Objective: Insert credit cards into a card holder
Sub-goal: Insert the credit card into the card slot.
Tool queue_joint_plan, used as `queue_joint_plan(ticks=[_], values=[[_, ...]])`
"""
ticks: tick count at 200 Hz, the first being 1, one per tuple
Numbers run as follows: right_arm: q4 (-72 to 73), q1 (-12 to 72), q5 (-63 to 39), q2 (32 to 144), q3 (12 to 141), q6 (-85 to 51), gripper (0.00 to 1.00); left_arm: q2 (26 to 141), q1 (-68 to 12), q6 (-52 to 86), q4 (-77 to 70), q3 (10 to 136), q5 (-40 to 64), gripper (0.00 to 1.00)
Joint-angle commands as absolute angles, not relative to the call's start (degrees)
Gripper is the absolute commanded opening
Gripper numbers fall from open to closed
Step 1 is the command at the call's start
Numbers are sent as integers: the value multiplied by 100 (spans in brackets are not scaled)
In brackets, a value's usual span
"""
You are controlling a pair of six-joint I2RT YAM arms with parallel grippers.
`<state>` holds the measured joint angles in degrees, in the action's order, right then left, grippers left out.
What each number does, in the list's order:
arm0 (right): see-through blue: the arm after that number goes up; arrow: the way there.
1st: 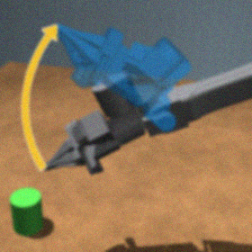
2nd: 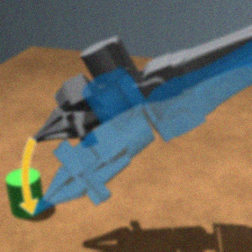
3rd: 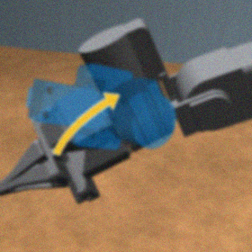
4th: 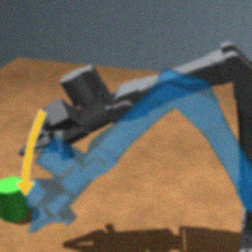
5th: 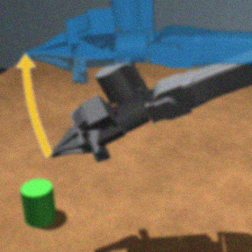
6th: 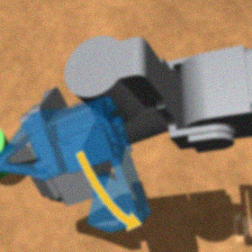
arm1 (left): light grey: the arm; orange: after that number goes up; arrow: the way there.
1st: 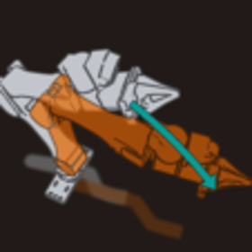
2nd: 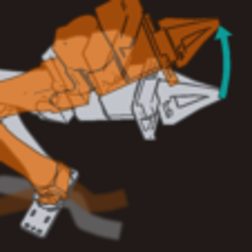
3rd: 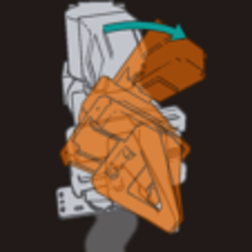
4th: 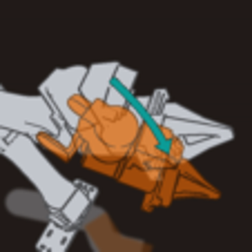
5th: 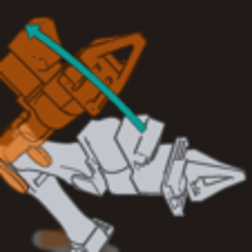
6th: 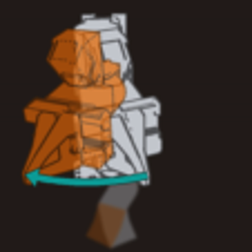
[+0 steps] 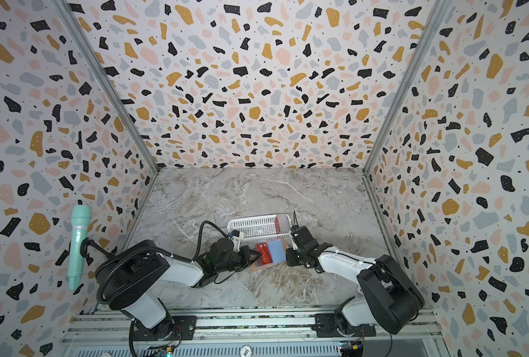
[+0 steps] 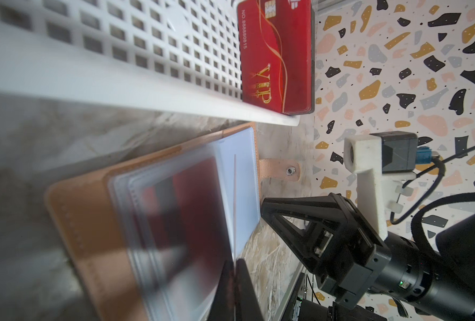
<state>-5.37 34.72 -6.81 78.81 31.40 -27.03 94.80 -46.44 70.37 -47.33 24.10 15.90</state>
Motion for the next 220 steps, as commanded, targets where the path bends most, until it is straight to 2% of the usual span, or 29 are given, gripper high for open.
queue_joint_plan(ticks=[1, 220], values=[[-494, 3523, -580, 7892, 3103, -2672, 14, 9508, -4676, 6973, -4596, 2598, 1488, 0], [-494, 3639, -483, 8008, 3120, -2692, 12, 9922, -4505, 6853, -4348, 2799, 1817, 0]])
